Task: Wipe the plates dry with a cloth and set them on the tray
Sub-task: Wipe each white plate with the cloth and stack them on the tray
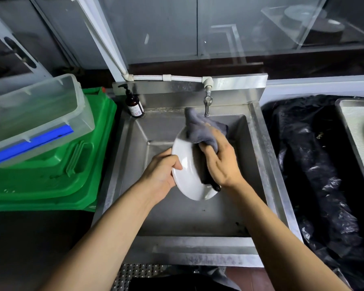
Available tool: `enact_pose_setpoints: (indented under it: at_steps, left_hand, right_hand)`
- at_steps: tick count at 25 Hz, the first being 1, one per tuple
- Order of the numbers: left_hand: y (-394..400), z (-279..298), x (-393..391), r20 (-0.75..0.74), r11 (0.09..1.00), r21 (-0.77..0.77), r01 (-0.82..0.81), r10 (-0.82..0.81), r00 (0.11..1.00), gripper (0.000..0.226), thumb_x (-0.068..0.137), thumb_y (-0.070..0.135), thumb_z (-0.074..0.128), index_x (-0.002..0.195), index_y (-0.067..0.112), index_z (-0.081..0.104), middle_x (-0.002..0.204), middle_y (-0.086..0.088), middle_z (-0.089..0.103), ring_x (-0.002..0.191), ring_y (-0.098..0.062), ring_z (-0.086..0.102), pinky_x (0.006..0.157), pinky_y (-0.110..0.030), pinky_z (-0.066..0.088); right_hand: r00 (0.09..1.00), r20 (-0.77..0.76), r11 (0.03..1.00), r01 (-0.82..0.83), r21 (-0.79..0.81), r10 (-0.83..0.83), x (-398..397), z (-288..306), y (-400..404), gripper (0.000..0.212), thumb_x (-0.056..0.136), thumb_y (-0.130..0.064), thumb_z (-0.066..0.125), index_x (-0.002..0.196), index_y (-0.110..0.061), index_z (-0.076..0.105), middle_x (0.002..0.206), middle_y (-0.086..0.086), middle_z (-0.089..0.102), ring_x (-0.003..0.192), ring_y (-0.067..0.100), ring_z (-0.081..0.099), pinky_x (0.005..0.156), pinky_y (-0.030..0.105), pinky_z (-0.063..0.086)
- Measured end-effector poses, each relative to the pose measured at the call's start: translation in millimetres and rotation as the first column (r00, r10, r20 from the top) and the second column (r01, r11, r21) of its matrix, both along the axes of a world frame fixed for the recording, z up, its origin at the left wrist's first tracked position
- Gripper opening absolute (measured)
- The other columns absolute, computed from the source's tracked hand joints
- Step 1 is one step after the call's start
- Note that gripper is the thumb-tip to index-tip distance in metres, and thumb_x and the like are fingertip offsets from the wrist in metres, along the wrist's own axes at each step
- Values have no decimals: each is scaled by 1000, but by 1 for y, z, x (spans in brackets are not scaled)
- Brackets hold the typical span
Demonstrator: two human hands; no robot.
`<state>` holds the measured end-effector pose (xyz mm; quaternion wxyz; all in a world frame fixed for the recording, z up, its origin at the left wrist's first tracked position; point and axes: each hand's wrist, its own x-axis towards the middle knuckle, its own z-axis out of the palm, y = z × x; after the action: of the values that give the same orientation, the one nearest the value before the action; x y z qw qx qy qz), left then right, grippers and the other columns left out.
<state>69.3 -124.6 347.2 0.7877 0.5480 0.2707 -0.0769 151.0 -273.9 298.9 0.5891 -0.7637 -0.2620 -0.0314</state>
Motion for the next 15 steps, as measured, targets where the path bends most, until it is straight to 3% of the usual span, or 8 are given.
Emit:
enact_pose_setpoints:
  at_steps: [3,5,8,11,13,15]
  left_hand:
    - [-2,3,-2,-33,998,47,34,-32,999,48,75,-12,38,83,17,76,91,-12,74,82,-28,68,72,-39,56]
    - [-3,3,0,-43,997,75,25,-22,999,44,75,-12,37,89,10,73,91,-17,71,85,-32,65,79,-42,53]
    - [-2,5,5,-51,996,85,-30,34,998,41,76,-14,35,103,-3,63,95,-22,65,92,-33,61,88,-45,49]
    - [-3,7,4,-63,999,50,-17,20,998,48,76,-14,34,109,-1,65,105,-25,68,97,-37,64,94,-53,51]
    - [-5,7,5,-66,999,36,-20,22,998,48,76,-14,35,107,1,67,104,-23,69,95,-38,66,92,-54,52]
    - [-6,8,9,-65,999,23,-38,39,997,41,76,-14,35,100,1,65,99,-22,68,93,-36,65,91,-51,52]
  right_hand:
    - [910,-367,973,224,51,-190,3,-3,2,39,97,-26,48,131,-18,64,129,-6,67,124,11,58,111,44,44]
    - [932,-322,982,185,31,-166,-7,-4,10,45,97,-28,47,139,-18,59,140,-3,61,132,10,52,117,39,38]
    - [996,-91,999,-6,34,9,-26,-8,23,54,100,-28,46,150,-8,47,157,2,46,149,9,34,125,29,23]
    - [979,-202,997,52,49,-41,-18,-1,22,52,100,-27,48,150,-12,49,154,-1,49,148,10,37,124,37,27]
    - [940,-333,993,103,62,-76,-16,4,20,56,97,-32,47,150,-16,49,154,-4,48,147,8,36,123,31,26]
    - [946,-322,994,48,102,-12,-24,6,23,61,94,-38,46,151,-14,48,157,-4,46,148,5,33,124,24,23]
